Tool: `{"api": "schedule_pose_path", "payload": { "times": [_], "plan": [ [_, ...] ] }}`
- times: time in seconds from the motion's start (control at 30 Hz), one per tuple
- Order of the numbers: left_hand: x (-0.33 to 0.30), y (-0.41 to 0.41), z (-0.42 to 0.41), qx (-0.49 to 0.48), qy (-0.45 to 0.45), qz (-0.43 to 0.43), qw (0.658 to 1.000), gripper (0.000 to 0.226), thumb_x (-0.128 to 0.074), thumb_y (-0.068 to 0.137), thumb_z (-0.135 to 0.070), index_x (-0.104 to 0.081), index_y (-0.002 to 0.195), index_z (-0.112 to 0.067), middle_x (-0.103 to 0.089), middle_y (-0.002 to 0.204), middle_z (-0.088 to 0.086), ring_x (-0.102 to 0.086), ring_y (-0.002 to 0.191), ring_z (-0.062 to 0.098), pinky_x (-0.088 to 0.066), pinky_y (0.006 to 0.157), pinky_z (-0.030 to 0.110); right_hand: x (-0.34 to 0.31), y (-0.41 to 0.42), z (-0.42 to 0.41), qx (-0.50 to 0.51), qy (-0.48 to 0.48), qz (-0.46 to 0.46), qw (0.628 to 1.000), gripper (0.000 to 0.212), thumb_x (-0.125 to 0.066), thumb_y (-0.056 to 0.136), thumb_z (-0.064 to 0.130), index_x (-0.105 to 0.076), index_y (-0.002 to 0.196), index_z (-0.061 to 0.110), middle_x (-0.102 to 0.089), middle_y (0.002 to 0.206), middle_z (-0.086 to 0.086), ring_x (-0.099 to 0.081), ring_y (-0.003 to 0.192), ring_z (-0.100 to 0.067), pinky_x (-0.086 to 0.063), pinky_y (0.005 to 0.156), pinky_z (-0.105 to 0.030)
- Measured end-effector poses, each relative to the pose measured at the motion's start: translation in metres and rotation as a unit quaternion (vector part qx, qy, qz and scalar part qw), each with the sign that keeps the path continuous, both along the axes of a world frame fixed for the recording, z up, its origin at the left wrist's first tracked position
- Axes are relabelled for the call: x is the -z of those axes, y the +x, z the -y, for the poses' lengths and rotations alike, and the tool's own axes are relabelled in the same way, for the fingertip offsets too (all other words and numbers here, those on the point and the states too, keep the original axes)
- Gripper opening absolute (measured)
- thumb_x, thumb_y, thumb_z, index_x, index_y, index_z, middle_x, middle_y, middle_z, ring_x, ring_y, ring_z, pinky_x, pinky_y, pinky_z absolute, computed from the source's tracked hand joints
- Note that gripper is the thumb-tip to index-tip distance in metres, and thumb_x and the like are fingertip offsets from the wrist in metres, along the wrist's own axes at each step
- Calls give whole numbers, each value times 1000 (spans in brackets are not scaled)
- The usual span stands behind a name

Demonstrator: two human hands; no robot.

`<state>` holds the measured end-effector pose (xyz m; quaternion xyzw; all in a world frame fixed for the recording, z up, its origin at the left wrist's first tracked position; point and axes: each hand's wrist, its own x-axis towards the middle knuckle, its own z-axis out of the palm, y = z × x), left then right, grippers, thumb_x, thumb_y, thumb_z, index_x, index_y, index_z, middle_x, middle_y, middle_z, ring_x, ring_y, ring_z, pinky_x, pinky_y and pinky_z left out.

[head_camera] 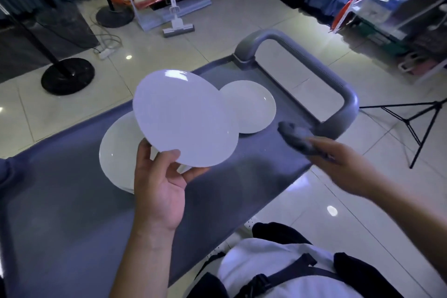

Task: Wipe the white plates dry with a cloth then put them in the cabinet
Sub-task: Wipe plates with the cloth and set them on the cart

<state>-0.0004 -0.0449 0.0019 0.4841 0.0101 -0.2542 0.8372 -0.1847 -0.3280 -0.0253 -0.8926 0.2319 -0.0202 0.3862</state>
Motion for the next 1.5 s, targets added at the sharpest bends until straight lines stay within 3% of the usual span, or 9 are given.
{"api": "schedule_pose_path", "payload": {
  "times": [0.1, 0.17, 0.27, 0.33, 0.43, 0.6, 1.03, 1.37, 1.5],
  "plan": [
    [1, 1, 4, 8, 2, -26, 1000, 49, -41, 97, 6, -54, 138, -18, -64, 137, 6, -62, 126, 32, -61, 79, 54, 61, -6, -28, -98, -129, -97, 982, 45, -60, 93, 28, -56, 137, 37, -53, 147, 4, -49, 135, -28, -39, 107, -57],
    [3, 1, 5, 19, 2, -31, 999, 50, -40, 97, 5, -56, 138, -18, -65, 136, 5, -64, 125, 30, -61, 77, 52, 101, -16, -54, -129, -149, -241, 950, 66, -45, 93, 58, -22, 154, 50, -10, 168, 6, -6, 156, -23, -4, 121, -61],
    [9, -2, 6, 37, 6, -36, 999, 48, -41, 96, 6, -63, 130, -20, -70, 126, 3, -65, 117, 27, -61, 76, 49, 127, -31, -72, -139, -193, -251, 938, 77, -33, 93, 72, 5, 156, 50, 22, 162, 11, 24, 152, -19, 18, 119, -55],
    [13, -6, 8, 43, 20, -47, 998, 47, -42, 95, 6, -64, 129, -17, -70, 126, 6, -67, 112, 27, -62, 72, 46, 120, -30, -65, -108, -137, -235, 956, 67, -34, 95, 71, -15, 155, 50, 10, 164, 15, 14, 154, -11, 12, 122, -52],
    [18, -12, 11, 57, 22, -72, 996, 46, -43, 93, 9, -67, 126, -12, -69, 109, 11, -54, 76, 22, -61, 64, 39, 82, -10, -50, 29, 60, -104, 992, 33, -54, 99, 50, -61, 129, 40, -53, 144, 17, -45, 129, 8, -32, 117, -39],
    [32, -22, 26, 94, 62, -99, 989, 61, -59, 80, 4, -57, 137, -16, -71, 124, 10, -69, 100, 35, -64, 69, 49, 16, 38, -6, 251, 420, 28, 872, 24, -61, 99, 28, -74, 114, 14, -75, 113, -6, -69, 106, -24, -58, 87, -41],
    [78, 3, 112, 101, 261, -133, 951, 46, -52, 97, 3, -66, 129, -27, -73, 122, -2, -67, 116, 23, -61, 80, 56, 49, 95, 85, 293, 459, -77, 835, 14, -65, 91, 18, -67, 90, 5, -65, 74, -11, -64, 72, -29, -54, 72, -40],
    [104, 74, 197, 107, 368, -120, 916, 49, -48, 88, 2, -65, 127, -22, -71, 125, -4, -65, 108, 13, -55, 87, 34, 84, 183, 136, 252, 389, 18, 886, 32, -72, 82, 31, -71, 111, 18, -71, 113, -7, -68, 104, -26, -55, 97, -45],
    [105, 80, 210, 104, 404, -120, 901, 50, -55, 70, -11, -66, 117, -25, -70, 118, -7, -60, 107, 21, -48, 92, 36, 92, 190, 135, 247, 383, 33, 889, 19, -65, 94, 17, -68, 112, 15, -69, 111, -4, -64, 90, -10, -51, 78, -29]
  ]
}}
